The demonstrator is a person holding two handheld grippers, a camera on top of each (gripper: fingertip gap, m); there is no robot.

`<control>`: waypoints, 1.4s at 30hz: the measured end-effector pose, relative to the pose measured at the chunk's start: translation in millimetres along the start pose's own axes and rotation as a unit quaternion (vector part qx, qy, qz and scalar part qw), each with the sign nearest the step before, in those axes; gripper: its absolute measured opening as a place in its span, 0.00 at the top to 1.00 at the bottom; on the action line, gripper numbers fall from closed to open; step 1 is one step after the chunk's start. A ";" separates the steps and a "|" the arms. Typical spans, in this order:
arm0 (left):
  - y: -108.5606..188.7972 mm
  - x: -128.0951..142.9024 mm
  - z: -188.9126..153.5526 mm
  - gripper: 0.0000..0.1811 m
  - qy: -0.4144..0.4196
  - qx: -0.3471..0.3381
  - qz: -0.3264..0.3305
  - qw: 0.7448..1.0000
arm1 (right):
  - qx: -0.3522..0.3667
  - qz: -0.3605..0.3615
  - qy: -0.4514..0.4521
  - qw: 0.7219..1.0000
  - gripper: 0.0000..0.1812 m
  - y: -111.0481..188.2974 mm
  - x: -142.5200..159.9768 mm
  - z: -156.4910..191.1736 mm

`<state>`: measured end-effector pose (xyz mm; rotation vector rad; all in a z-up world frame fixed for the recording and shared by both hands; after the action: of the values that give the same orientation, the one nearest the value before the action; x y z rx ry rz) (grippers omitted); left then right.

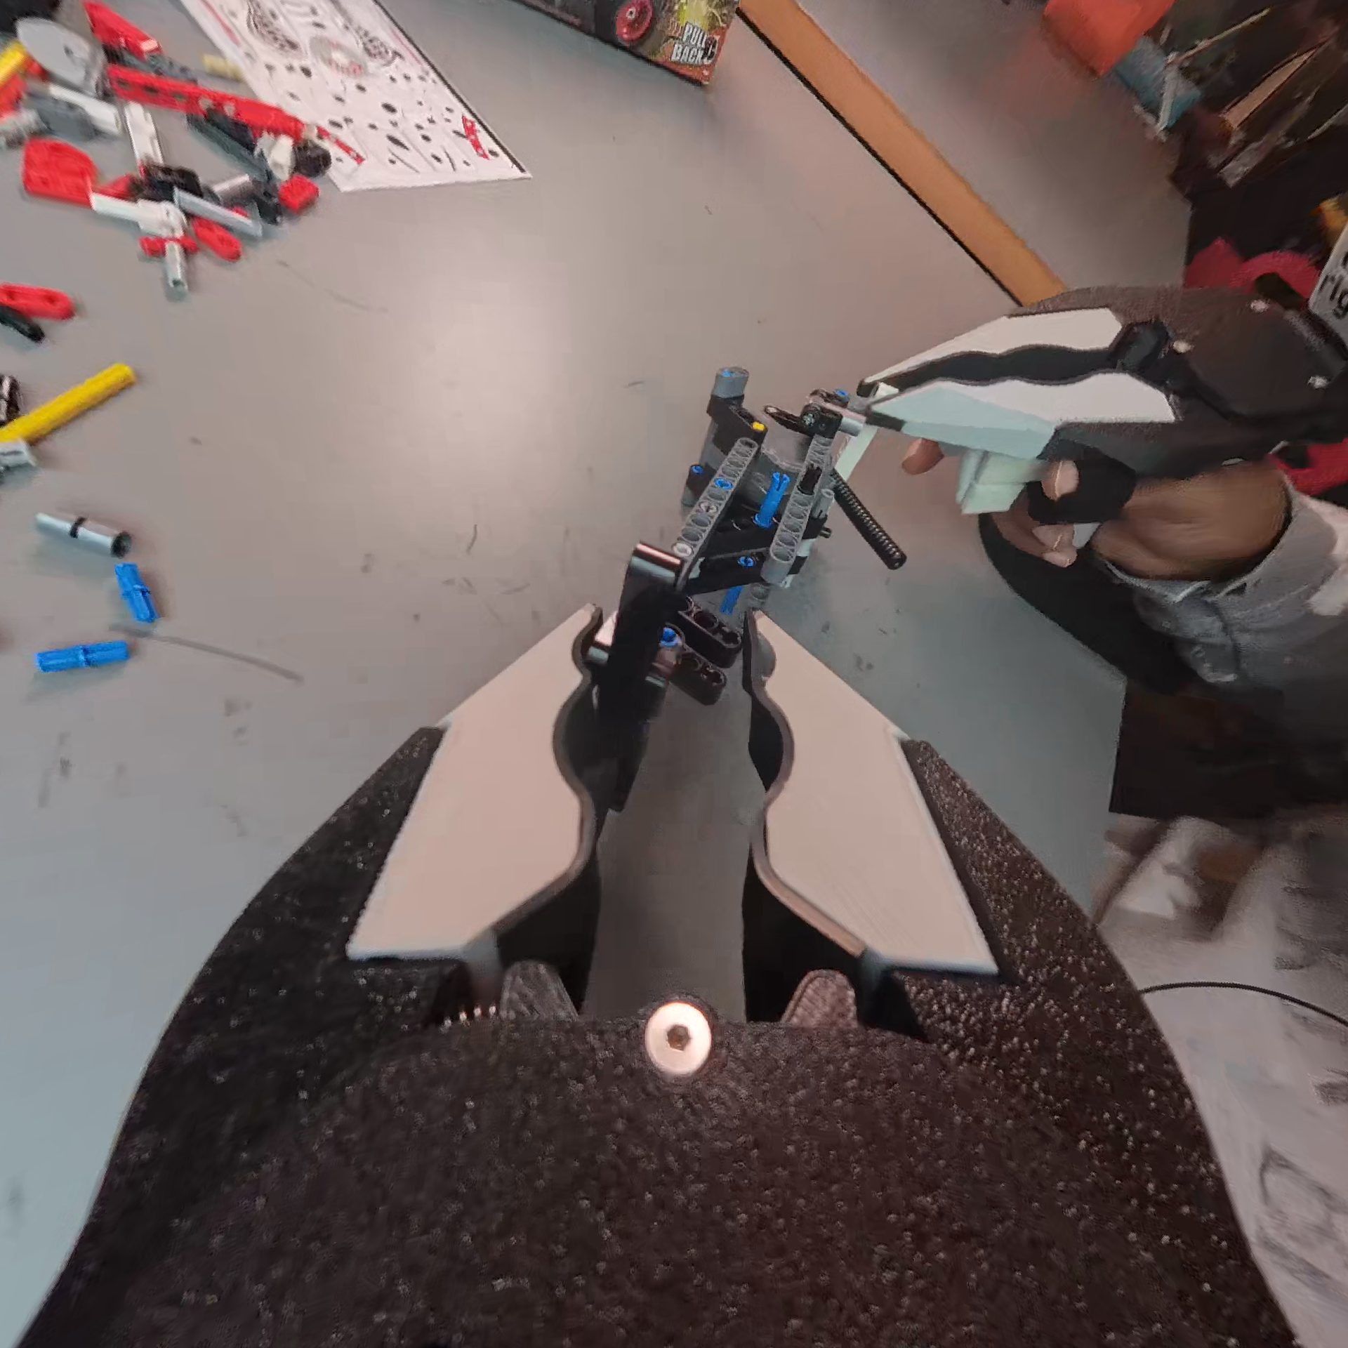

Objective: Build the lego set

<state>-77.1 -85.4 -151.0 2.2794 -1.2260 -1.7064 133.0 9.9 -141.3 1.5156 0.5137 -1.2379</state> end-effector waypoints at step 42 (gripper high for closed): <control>-110.3 -62.9 -23.8 0.90 -0.262 0.368 0.154 0.879 | -0.215 0.015 0.209 0.954 0.92 -5.3 0.6 -12.2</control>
<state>-1.0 18.7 -143.1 1.7207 -2.5644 -2.0214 134.2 22.5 -145.4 1.3960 0.9681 -0.7119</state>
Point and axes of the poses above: each gripper's, where its closed fingertips meet, y back along the fingers, x out of its underside, z = x × y across the jaws, the point moved 7 cm from there along y, back along the fingers, and after that the axes turned 4 degrees about -y, right-handed, at the moved point
